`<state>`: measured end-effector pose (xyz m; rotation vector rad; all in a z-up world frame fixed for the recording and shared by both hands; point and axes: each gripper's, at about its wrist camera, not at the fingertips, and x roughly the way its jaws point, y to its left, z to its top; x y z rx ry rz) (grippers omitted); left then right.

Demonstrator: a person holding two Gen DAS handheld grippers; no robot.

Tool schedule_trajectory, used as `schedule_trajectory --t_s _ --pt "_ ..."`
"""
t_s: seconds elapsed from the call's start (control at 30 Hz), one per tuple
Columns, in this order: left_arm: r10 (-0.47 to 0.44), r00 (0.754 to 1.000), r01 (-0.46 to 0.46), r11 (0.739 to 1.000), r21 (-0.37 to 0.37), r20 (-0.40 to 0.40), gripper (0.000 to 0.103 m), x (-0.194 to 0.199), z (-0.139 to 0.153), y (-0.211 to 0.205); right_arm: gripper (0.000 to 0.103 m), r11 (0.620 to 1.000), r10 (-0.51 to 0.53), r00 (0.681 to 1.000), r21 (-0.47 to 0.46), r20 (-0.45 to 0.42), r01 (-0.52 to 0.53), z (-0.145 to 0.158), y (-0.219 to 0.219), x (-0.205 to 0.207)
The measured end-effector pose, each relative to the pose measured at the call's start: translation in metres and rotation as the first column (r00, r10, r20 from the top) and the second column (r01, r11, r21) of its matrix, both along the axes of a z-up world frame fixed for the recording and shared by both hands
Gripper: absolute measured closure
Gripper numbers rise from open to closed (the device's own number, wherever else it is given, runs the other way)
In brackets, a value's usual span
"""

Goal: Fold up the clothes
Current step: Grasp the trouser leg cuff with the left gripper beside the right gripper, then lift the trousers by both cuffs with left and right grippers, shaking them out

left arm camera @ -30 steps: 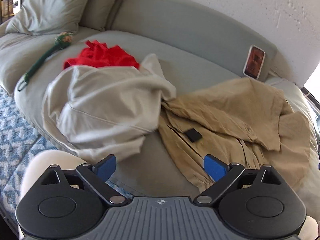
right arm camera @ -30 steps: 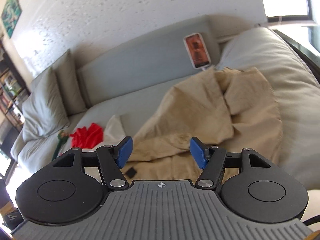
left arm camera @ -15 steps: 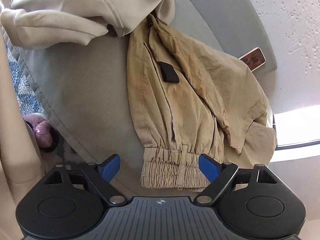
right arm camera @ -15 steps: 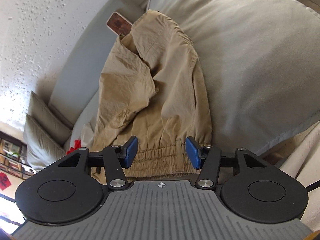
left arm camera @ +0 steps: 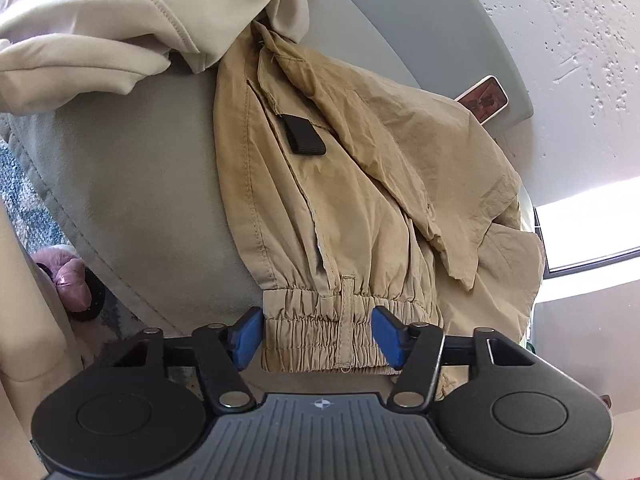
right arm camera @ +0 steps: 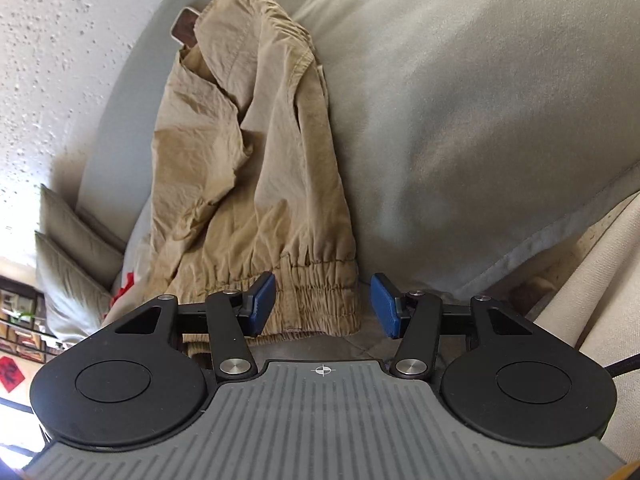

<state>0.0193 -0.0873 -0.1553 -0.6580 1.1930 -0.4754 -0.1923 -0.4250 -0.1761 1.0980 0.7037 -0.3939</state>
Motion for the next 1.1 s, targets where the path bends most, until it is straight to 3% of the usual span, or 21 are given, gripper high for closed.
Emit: schedule_trajectory --t_s 0.23,0.3,0.37,0.43,0.57,0.6,0.7,0.73,0.83,0.9,0.97,1.03,1.1 --pt "0.027 0.999 -0.029 0.99 -0.139 -0.017 0.053 0.004 -0.003 0.009 0.047 1.0 0.003 1.0 0.008 0.0 -0.003 -0.005 0.0 -0.001" --pt "0.029 0.999 -0.031 0.995 -0.09 -0.025 0.043 0.006 -0.009 0.008 0.047 1.0 0.0 1.0 0.002 -0.006 0.0 -0.007 -0.001 -0.001" --pt "0.015 1.0 -0.015 0.996 -0.089 0.001 0.038 0.005 -0.008 0.005 0.047 1.0 -0.005 1.0 -0.005 -0.022 0.005 -0.01 -0.002 -0.002" --pt "-0.015 0.999 0.018 0.997 -0.075 0.036 0.021 0.004 -0.006 -0.001 0.047 1.0 -0.005 0.999 -0.005 -0.036 0.005 -0.015 -0.003 -0.002" --pt "-0.051 0.997 0.053 0.998 -0.027 0.062 0.015 0.007 -0.003 -0.017 0.051 0.999 -0.008 1.0 -0.049 -0.008 0.007 -0.019 -0.001 0.002" --pt "-0.046 0.998 0.047 0.999 -0.022 0.048 0.017 0.009 -0.003 -0.017 0.052 0.998 -0.004 1.0 -0.056 0.005 0.004 -0.019 0.0 0.004" --pt "-0.076 0.997 0.074 0.997 0.036 0.032 0.046 0.013 0.0 -0.015 0.053 0.995 0.042 0.999 -0.091 0.005 -0.042 -0.018 0.005 0.014" --pt "-0.072 0.997 0.071 0.997 0.041 0.021 0.056 0.015 -0.001 -0.011 0.061 0.992 0.069 0.998 -0.105 -0.001 -0.068 -0.017 0.008 0.018" --pt "-0.065 0.998 0.065 0.998 0.01 -0.015 0.069 0.019 -0.004 -0.002 0.08 0.976 0.116 0.993 -0.182 -0.038 -0.121 -0.008 0.016 0.024" --pt "-0.063 0.998 0.063 0.998 -0.029 -0.006 0.08 0.016 0.0 0.002 0.092 0.977 0.115 0.993 -0.179 -0.035 -0.119 -0.003 0.016 0.024" --pt "-0.037 0.999 0.039 0.997 -0.073 0.029 0.082 0.011 0.011 0.009 0.094 0.986 0.089 0.996 -0.139 0.006 -0.087 0.005 0.013 0.017" --pt "0.003 0.998 0.007 0.988 -0.153 0.062 0.082 0.008 0.023 0.02 0.094 0.997 0.047 0.993 -0.067 0.107 -0.04 0.019 0.008 0.004" --pt "0.075 0.995 -0.059 0.971 -0.233 0.06 0.075 0.011 0.026 0.028 0.094 1.0 0.012 0.979 -0.025 0.205 -0.007 0.037 0.002 -0.009"
